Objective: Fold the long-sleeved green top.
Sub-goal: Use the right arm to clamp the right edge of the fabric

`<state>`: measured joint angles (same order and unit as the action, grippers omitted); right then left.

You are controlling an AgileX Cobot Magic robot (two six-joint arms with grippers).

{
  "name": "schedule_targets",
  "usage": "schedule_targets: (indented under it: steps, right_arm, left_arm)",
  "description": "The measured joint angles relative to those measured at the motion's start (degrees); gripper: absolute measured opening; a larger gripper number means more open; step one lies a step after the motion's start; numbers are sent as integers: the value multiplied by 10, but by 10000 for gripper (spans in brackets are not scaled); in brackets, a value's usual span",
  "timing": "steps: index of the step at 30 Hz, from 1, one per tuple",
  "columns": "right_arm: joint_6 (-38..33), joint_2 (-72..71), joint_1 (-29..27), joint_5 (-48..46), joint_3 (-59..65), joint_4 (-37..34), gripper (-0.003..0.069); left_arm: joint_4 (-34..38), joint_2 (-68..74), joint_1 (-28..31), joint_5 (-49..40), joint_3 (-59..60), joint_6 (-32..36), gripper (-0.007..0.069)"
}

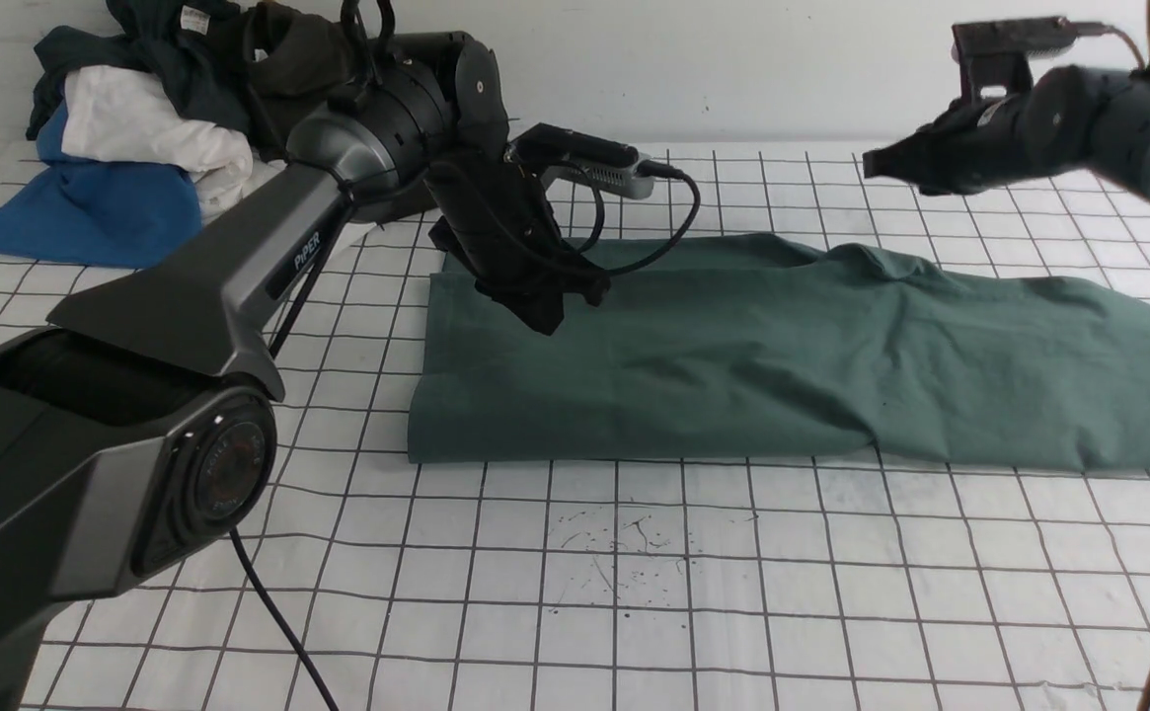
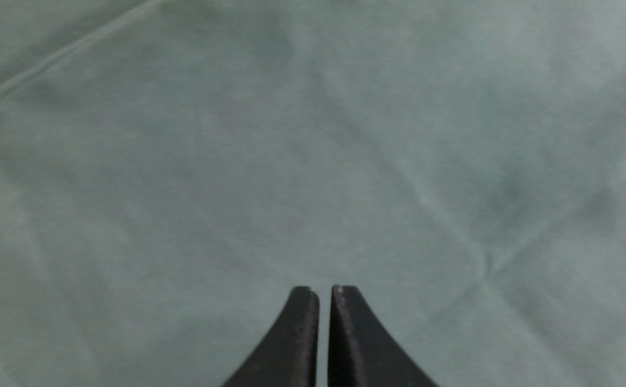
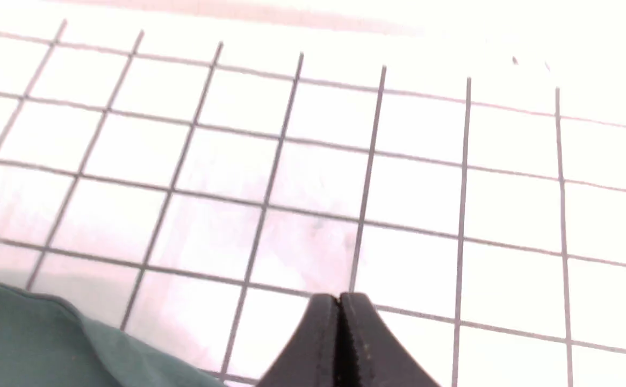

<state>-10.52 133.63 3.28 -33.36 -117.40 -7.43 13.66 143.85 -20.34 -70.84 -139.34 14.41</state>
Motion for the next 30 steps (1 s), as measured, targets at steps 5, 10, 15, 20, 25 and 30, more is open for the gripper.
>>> schedule_targets:
  steps: [5,10,15,20,25,30]
  right_arm:
    - [-9,-29,-6,-265,-51,74,-15]
    - [-13,-122,-81,-350,64,69,-15]
    - [-20,-184,-150,-301,224,15,-15]
    - [-13,-196,-201,-170,387,46,-15]
    - [52,-201,-237,-117,405,138,-15]
    - [119,-227,-260,-121,365,162,-15]
  left_arm:
    - [-16,-12,0,0,5,-5,15]
    - [-16,-102,0,2,107,-2,15]
    - [-12,-144,1,4,237,34,15]
    - [0,-143,19,82,337,46,15]
    - [9,-146,37,95,342,46,15]
    - [-38,-158,76,85,321,36,15]
